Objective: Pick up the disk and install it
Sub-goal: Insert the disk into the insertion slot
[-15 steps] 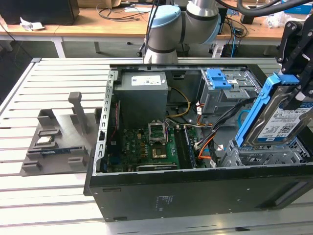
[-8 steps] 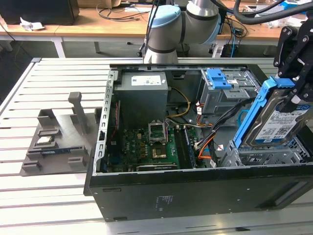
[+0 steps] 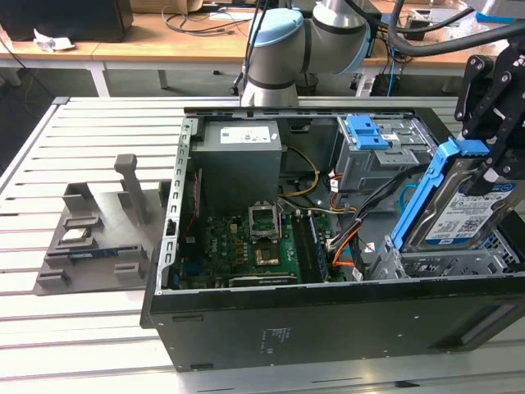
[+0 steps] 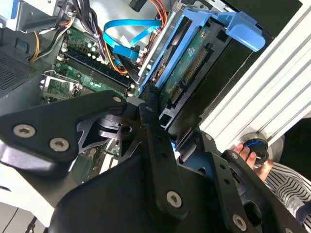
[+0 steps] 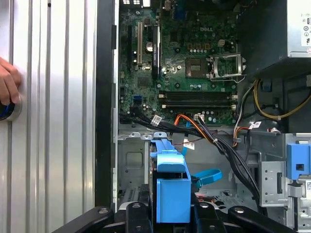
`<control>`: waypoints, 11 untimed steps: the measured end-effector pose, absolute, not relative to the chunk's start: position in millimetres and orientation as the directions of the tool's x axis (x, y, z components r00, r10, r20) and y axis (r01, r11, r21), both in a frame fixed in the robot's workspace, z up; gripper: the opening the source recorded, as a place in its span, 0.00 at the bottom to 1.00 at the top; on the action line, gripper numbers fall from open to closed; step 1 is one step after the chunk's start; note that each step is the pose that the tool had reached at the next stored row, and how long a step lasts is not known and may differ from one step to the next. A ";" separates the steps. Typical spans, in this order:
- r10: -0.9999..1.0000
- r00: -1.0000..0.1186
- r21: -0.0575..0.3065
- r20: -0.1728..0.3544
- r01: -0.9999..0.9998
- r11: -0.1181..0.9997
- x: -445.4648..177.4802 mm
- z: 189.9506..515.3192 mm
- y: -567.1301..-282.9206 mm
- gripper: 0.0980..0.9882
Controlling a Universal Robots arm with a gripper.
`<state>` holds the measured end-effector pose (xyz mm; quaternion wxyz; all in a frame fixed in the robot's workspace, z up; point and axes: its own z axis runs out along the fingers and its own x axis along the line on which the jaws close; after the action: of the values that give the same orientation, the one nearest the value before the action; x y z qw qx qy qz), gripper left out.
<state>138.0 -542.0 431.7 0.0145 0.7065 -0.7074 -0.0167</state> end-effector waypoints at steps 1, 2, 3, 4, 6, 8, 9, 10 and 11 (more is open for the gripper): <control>-1.000 -0.001 0.044 -0.003 -0.999 0.001 138.0 430.2 -542.0 0.30; -1.000 -0.001 0.044 -0.003 -0.999 0.001 138.0 428.5 -542.1 0.30; -1.000 -0.001 0.044 -0.003 -0.999 0.001 138.1 426.9 -542.0 0.30; -1.000 -0.001 0.044 -0.003 -0.999 0.001 138.1 425.3 -542.0 0.30; -1.000 -0.001 0.045 -0.003 -0.999 0.001 138.1 422.8 -542.0 0.30; -1.000 -0.001 0.045 -0.003 -0.999 0.001 138.1 419.9 -542.0 0.30; -1.000 -0.001 0.045 -0.003 -0.999 0.001 138.1 418.8 -542.0 0.30; -1.000 -0.001 0.045 -0.003 -0.999 0.001 138.1 418.0 -542.0 0.30; -1.000 -0.001 0.045 -0.003 -0.999 0.001 138.2 416.0 -542.0 0.30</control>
<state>138.2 -542.0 416.0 0.0147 0.7064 -0.7074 -0.0168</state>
